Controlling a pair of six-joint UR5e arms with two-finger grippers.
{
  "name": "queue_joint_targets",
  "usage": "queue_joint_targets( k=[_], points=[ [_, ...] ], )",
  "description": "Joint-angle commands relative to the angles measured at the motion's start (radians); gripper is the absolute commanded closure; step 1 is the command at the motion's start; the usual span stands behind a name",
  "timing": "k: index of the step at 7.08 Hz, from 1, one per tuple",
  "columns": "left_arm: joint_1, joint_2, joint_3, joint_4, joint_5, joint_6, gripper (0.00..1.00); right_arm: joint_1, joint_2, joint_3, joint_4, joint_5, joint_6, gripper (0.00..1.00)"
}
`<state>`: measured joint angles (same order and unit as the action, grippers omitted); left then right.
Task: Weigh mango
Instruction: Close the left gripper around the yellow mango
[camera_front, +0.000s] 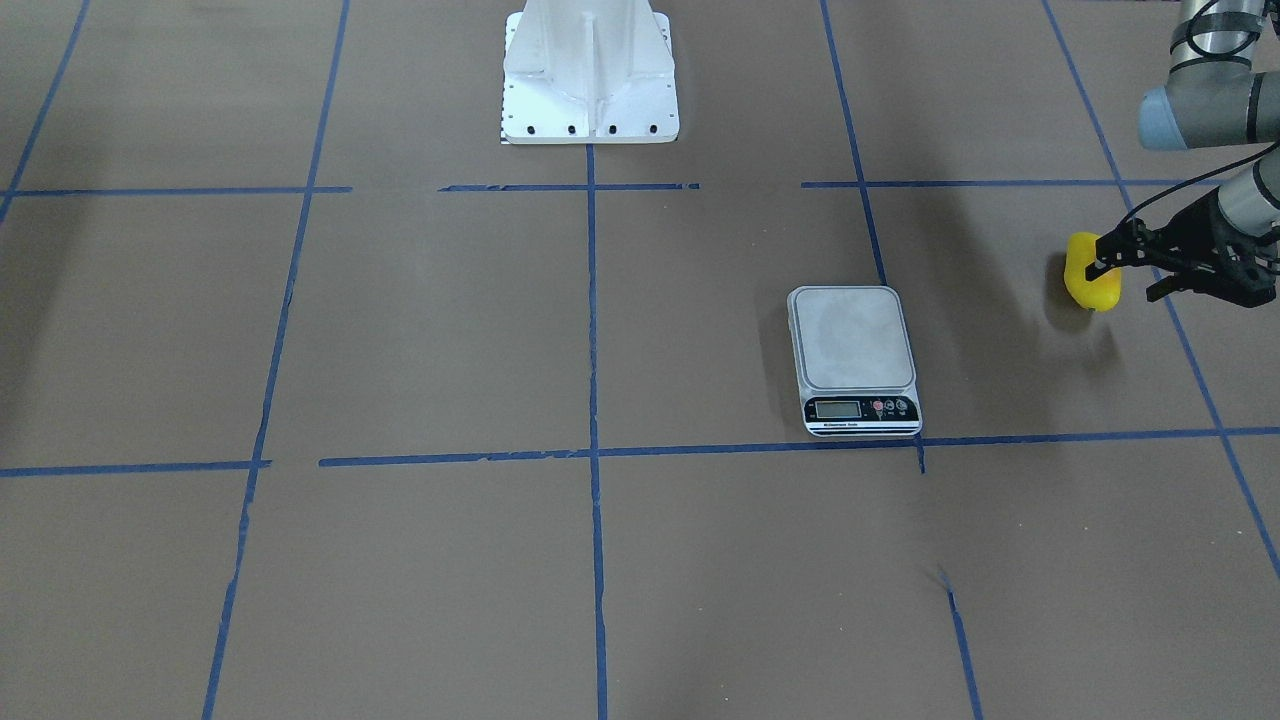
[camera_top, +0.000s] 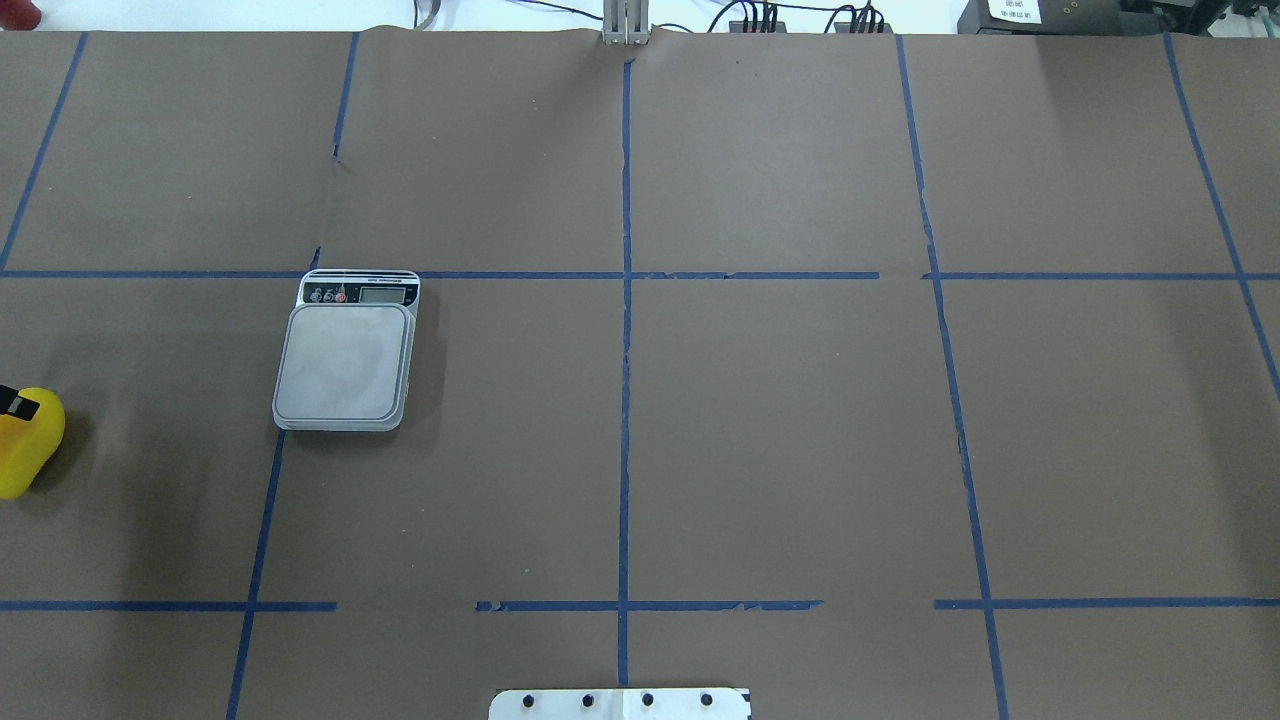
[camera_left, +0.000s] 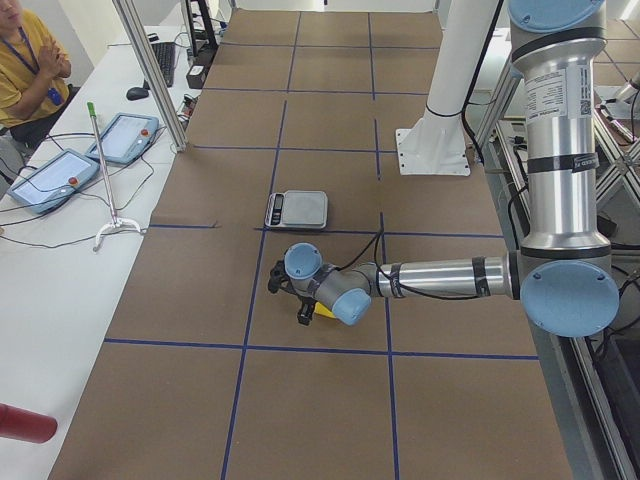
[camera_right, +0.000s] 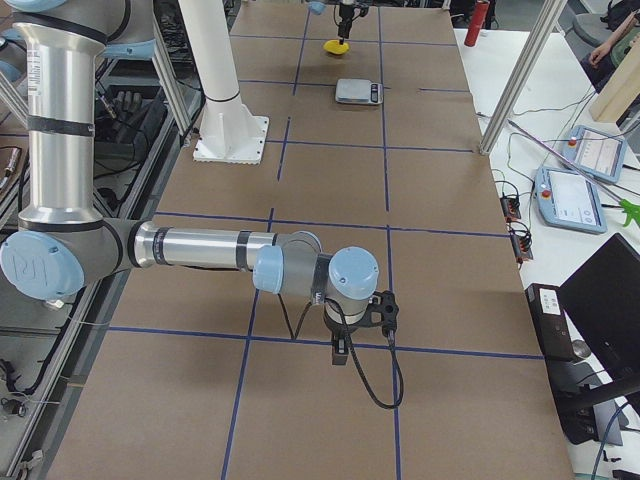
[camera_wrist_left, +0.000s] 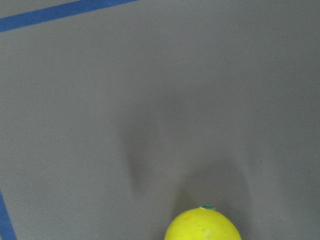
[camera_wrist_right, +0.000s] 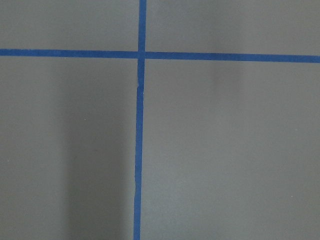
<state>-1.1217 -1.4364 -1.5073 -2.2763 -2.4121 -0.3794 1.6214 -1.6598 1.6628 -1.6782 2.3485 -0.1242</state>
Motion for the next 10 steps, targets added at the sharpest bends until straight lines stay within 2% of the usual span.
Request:
queue_joint_targets(
  k=[1, 5, 6, 7, 8, 9, 10],
  points=[
    [0.011, 0.01, 0.005, 0.0, 0.001, 0.0, 0.0, 0.0, 0.0, 0.0, 0.0, 0.0, 0.0, 0.0],
    [0.051, 0.014, 0.03, -0.005, -0.004, -0.007, 0.0, 0.0, 0.0, 0.0, 0.0, 0.0, 0.0, 0.0],
    [0.056, 0.014, 0.03, -0.005, -0.022, -0.012, 0.08, 0.0, 0.0, 0.0, 0.0, 0.0, 0.0, 0.0],
    [0.06, 0.014, 0.03, -0.006, -0.033, -0.012, 0.52, 0.0, 0.0, 0.0, 0.0, 0.0, 0.0, 0.0],
    [0.072, 0.014, 0.03, -0.017, -0.033, -0.012, 0.93, 0.0, 0.0, 0.0, 0.0, 0.0, 0.0, 0.0],
    [0.076, 0.014, 0.026, -0.038, -0.047, -0.025, 1.0, 0.0, 0.0, 0.0, 0.0, 0.0, 0.0, 0.0],
    [0.077, 0.013, -0.031, -0.057, -0.057, -0.109, 1.0, 0.0, 0.0, 0.0, 0.0, 0.0, 0.0, 0.0]
  ],
)
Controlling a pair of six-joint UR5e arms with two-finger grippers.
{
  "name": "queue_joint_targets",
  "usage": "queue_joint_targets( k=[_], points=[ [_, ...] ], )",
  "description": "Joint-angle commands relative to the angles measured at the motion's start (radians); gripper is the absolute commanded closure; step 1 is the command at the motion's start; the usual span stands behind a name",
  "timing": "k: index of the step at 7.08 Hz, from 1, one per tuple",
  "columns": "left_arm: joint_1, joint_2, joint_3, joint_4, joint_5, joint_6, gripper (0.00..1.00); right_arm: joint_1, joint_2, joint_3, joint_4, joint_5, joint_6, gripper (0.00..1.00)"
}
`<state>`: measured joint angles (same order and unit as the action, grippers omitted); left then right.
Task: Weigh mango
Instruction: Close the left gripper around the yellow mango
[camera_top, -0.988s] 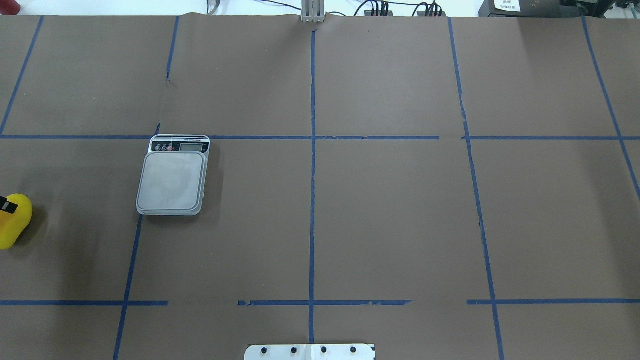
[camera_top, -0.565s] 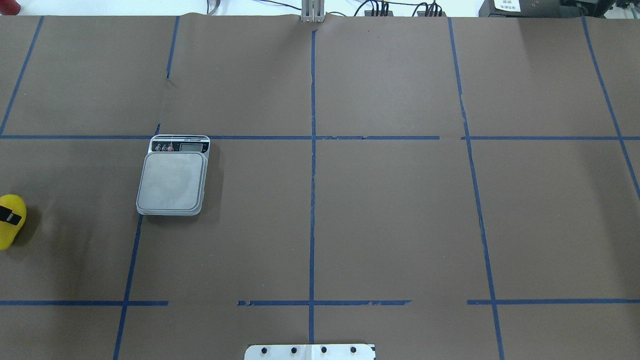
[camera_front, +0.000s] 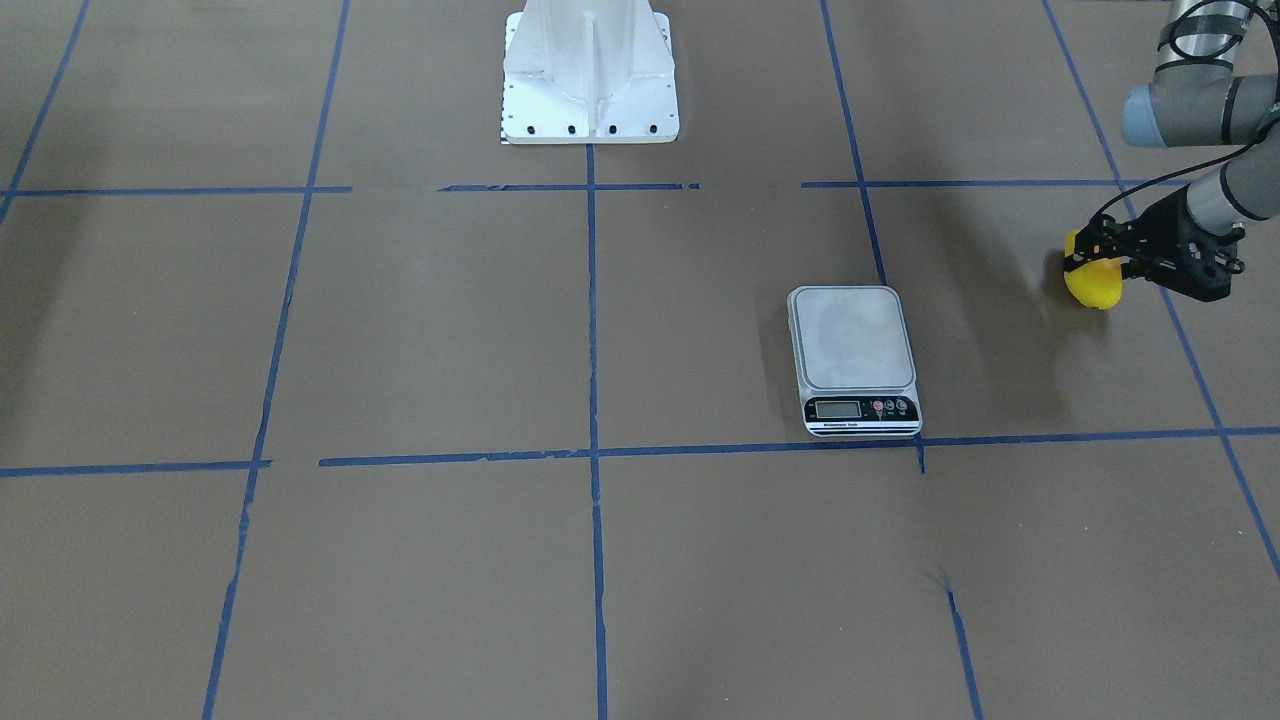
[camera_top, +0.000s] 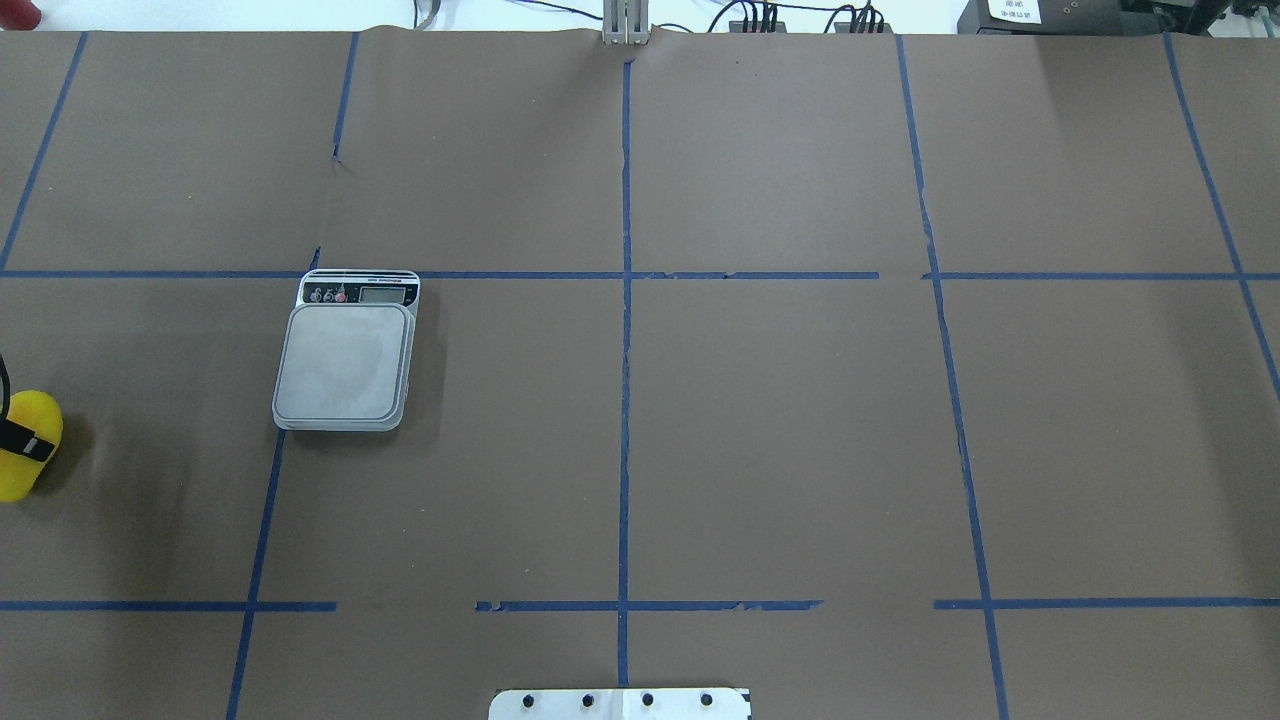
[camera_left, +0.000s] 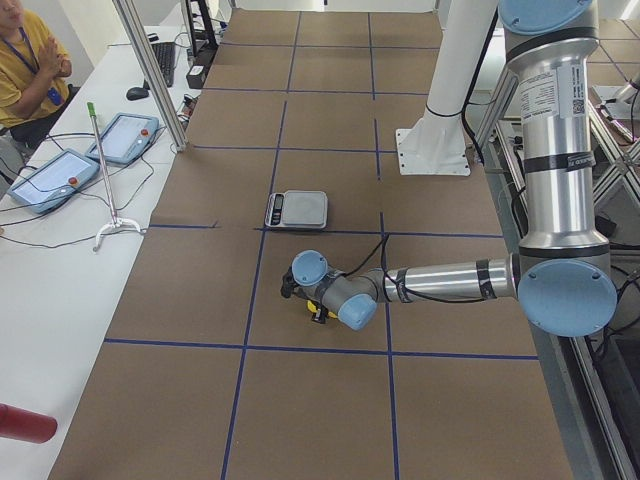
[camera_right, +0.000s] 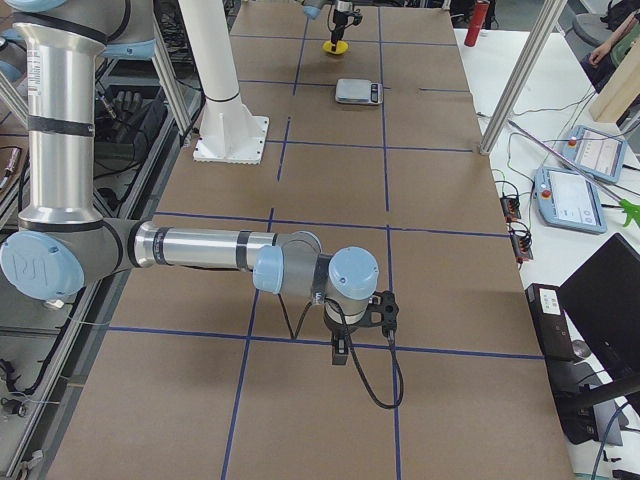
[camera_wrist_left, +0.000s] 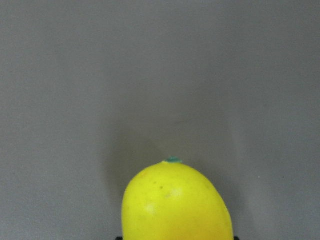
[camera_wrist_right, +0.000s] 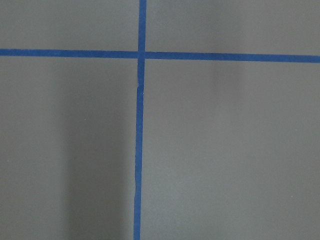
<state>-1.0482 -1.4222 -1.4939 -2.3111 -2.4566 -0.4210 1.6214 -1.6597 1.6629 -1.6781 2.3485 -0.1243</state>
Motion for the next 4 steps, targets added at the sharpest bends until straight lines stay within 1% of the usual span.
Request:
queue_joint_targets(
  k=[1, 2, 3, 4],
  points=[
    [0.029, -0.009, -0.137, -0.022, -0.015, -0.213, 1.0, 0.0, 0.0, 0.0, 0.0, 0.0, 0.0, 0.0],
    [0.092, -0.047, -0.182, -0.021, 0.001, -0.319, 1.0, 0.0, 0.0, 0.0, 0.0, 0.0, 0.0, 0.0],
    [0.126, -0.138, -0.186, -0.019, 0.001, -0.458, 1.0, 0.0, 0.0, 0.0, 0.0, 0.0, 0.0, 0.0],
    [0.155, -0.224, -0.174, -0.013, 0.001, -0.537, 1.0, 0.0, 0.0, 0.0, 0.0, 0.0, 0.0, 0.0]
  ],
)
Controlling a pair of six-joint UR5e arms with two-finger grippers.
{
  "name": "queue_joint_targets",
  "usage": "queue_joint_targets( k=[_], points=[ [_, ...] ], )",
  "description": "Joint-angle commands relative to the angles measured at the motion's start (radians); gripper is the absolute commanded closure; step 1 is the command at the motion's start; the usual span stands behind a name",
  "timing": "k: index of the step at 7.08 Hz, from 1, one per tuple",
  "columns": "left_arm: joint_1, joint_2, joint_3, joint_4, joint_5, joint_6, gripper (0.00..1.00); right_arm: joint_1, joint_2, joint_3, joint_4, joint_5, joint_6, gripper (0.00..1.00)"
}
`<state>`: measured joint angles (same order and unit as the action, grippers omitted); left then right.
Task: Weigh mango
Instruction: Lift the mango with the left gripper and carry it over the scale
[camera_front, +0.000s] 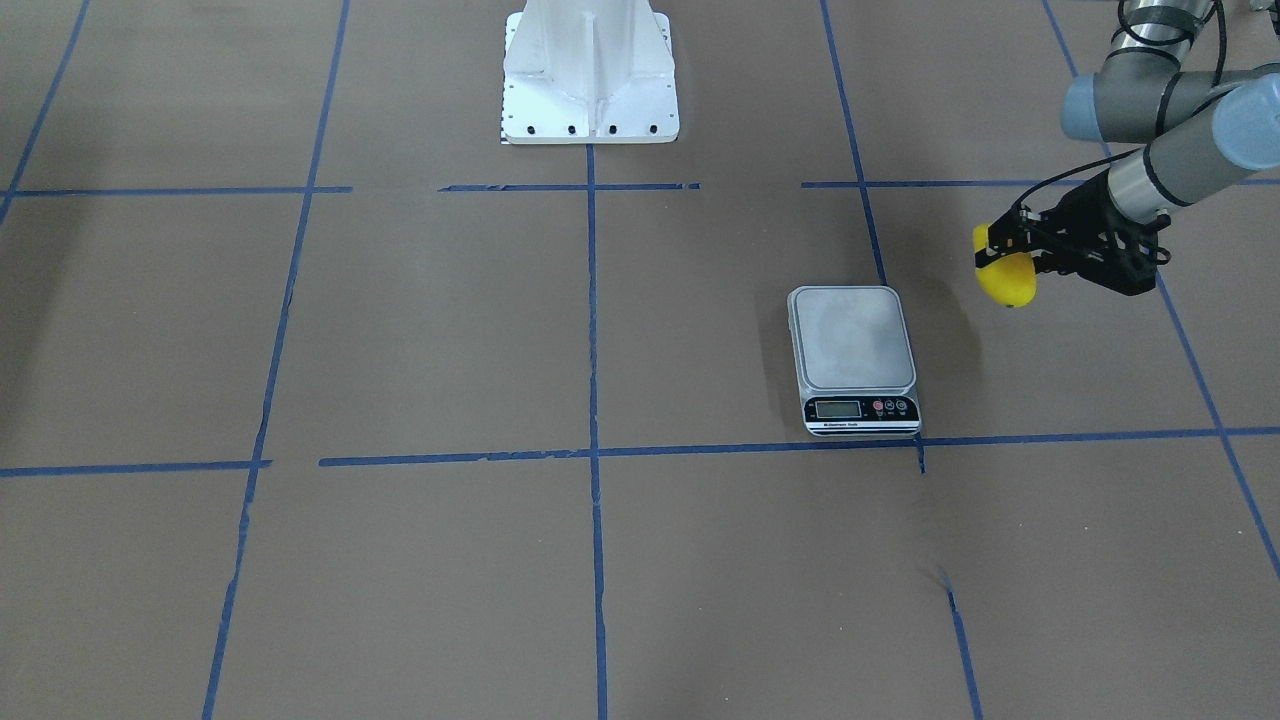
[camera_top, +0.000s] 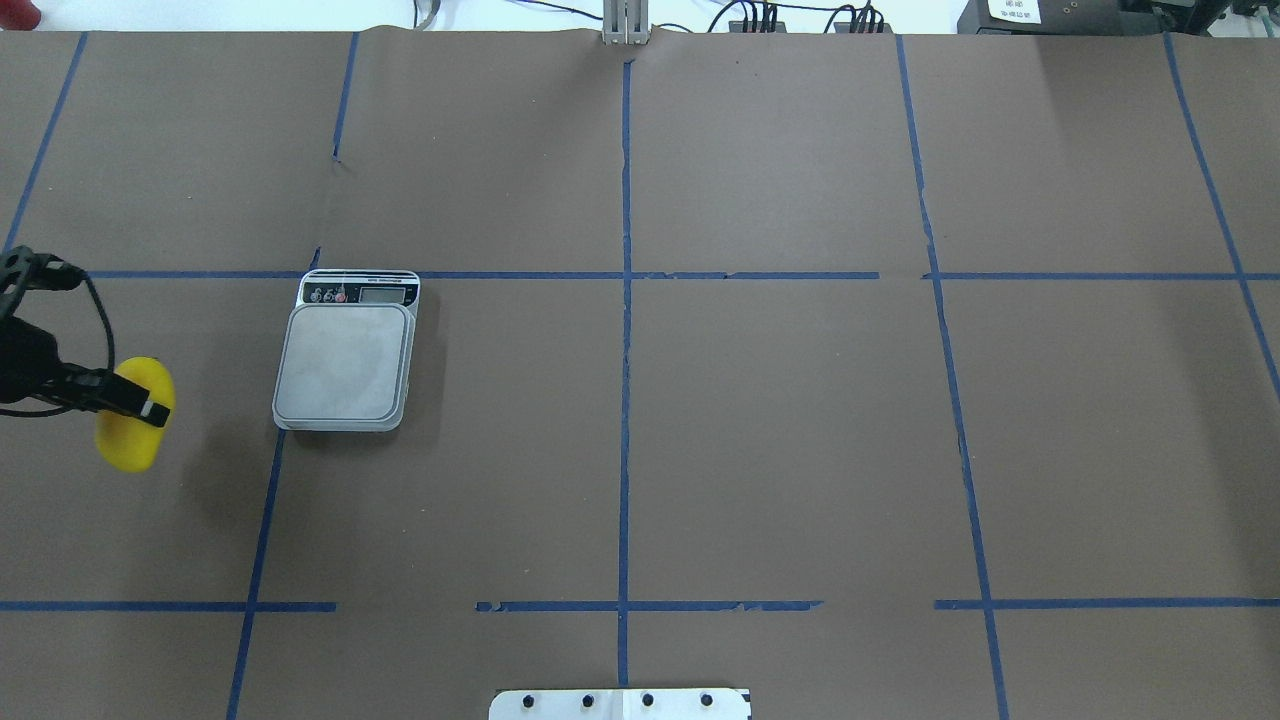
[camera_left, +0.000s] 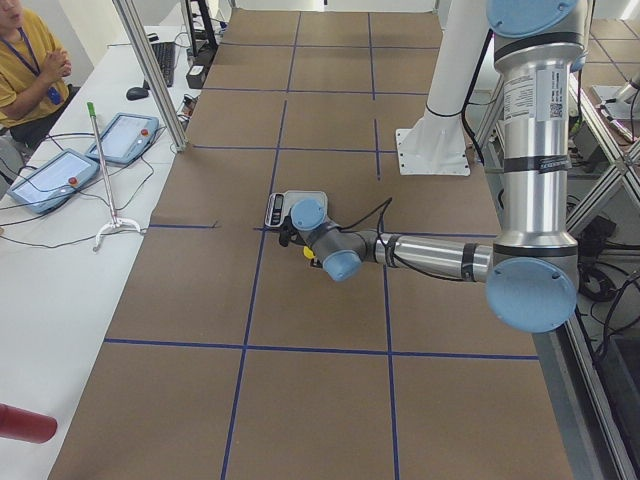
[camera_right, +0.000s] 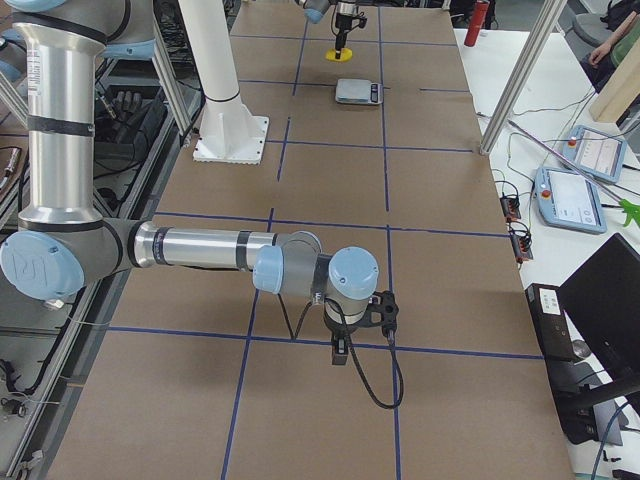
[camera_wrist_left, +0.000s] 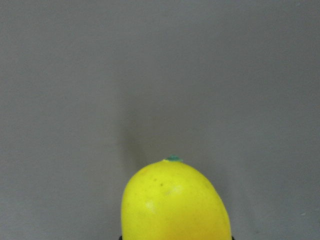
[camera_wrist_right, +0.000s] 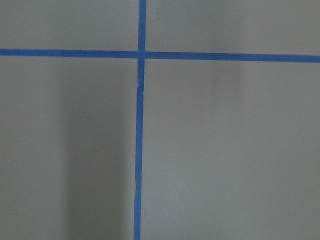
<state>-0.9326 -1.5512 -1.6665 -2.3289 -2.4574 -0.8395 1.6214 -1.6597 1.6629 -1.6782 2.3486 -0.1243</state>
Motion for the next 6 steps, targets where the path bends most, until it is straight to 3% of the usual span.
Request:
queue_joint_targets(
  k=[1, 3, 6],
  points=[
    [0.108, -0.156, 0.001, 0.064, 0.001, -0.153, 1.0, 0.0, 0.0, 0.0, 0.0, 0.0, 0.0, 0.0],
    [0.118, -0.356, 0.034, 0.312, 0.011, -0.145, 1.0, 0.0, 0.0, 0.0, 0.0, 0.0, 0.0, 0.0],
    [0.077, -0.375, 0.083, 0.338, 0.127, 0.0, 1.0, 0.0, 0.0, 0.0, 0.0, 0.0, 0.0, 0.0]
  ],
)
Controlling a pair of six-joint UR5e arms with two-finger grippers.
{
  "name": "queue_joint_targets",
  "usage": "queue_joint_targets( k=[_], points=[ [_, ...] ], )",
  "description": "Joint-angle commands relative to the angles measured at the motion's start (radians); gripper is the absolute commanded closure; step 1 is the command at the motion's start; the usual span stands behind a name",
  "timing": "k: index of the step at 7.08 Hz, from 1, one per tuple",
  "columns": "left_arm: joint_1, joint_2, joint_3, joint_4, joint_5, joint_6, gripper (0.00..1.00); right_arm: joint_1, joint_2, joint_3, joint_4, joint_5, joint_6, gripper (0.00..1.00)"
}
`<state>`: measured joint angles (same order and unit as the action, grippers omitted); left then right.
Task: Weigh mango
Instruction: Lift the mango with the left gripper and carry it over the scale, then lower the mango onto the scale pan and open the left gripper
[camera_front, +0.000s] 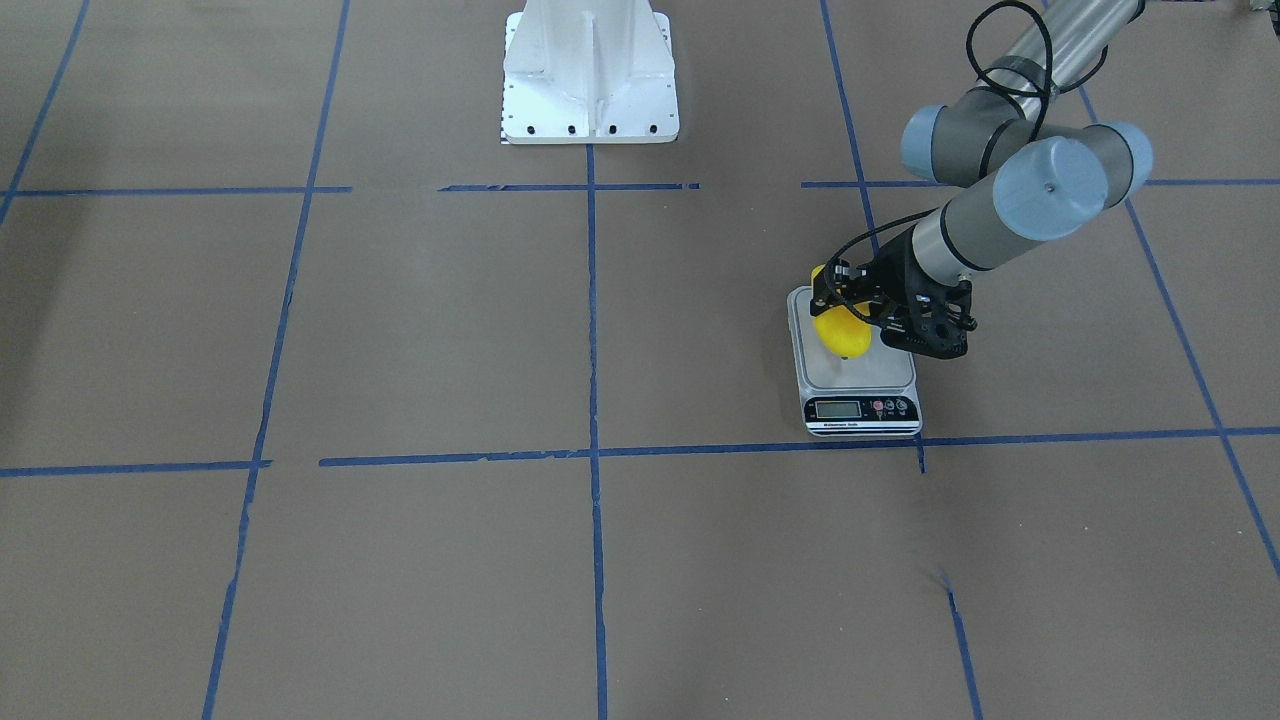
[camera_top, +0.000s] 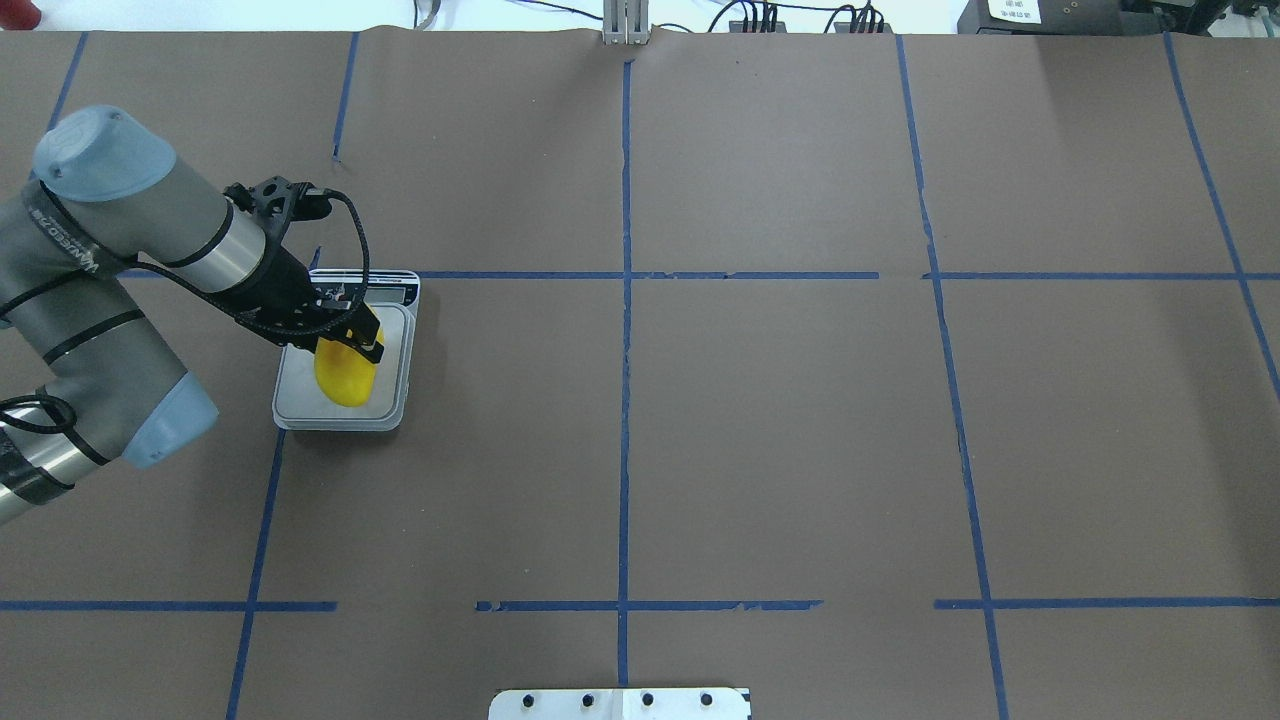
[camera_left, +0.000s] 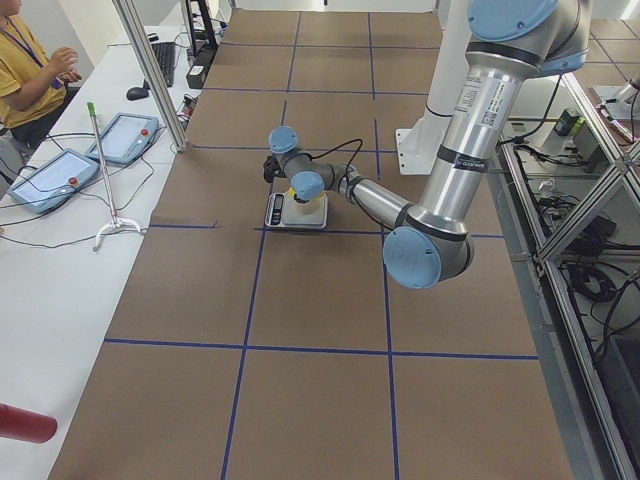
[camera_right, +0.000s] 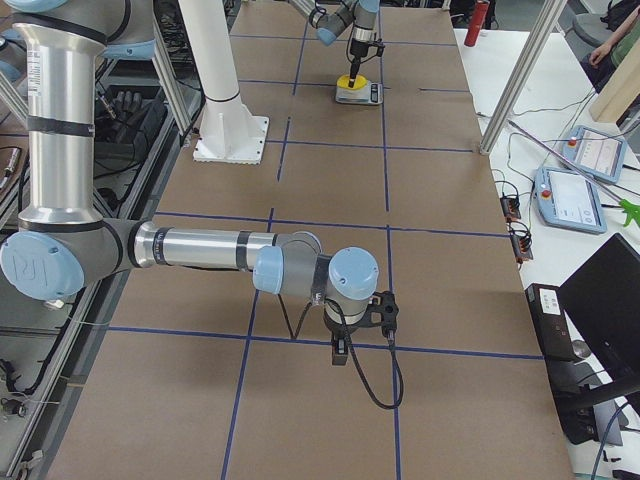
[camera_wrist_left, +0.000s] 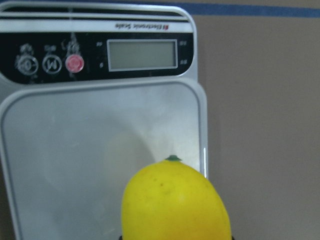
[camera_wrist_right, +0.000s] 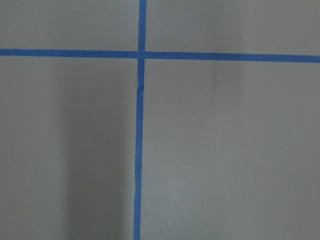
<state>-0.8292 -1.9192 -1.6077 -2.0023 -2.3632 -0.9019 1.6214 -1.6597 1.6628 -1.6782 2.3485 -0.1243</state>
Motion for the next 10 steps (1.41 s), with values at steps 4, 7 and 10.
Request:
queue_joint_targets(
  k=[4, 7, 10],
  points=[
    [-0.019, -0.006, 0.043, 0.002, 0.032, 0.073, 0.45, 0.0, 0.0, 0.0, 0.0, 0.0, 0.0, 0.0],
    [-0.019, -0.004, 0.031, -0.003, 0.032, 0.07, 0.0, 0.0, 0.0, 0.0, 0.0, 0.0, 0.0, 0.0],
    [-0.175, 0.113, -0.081, 0.01, 0.018, 0.197, 0.0, 0.0, 0.0, 0.0, 0.0, 0.0, 0.0, 0.0]
  ],
)
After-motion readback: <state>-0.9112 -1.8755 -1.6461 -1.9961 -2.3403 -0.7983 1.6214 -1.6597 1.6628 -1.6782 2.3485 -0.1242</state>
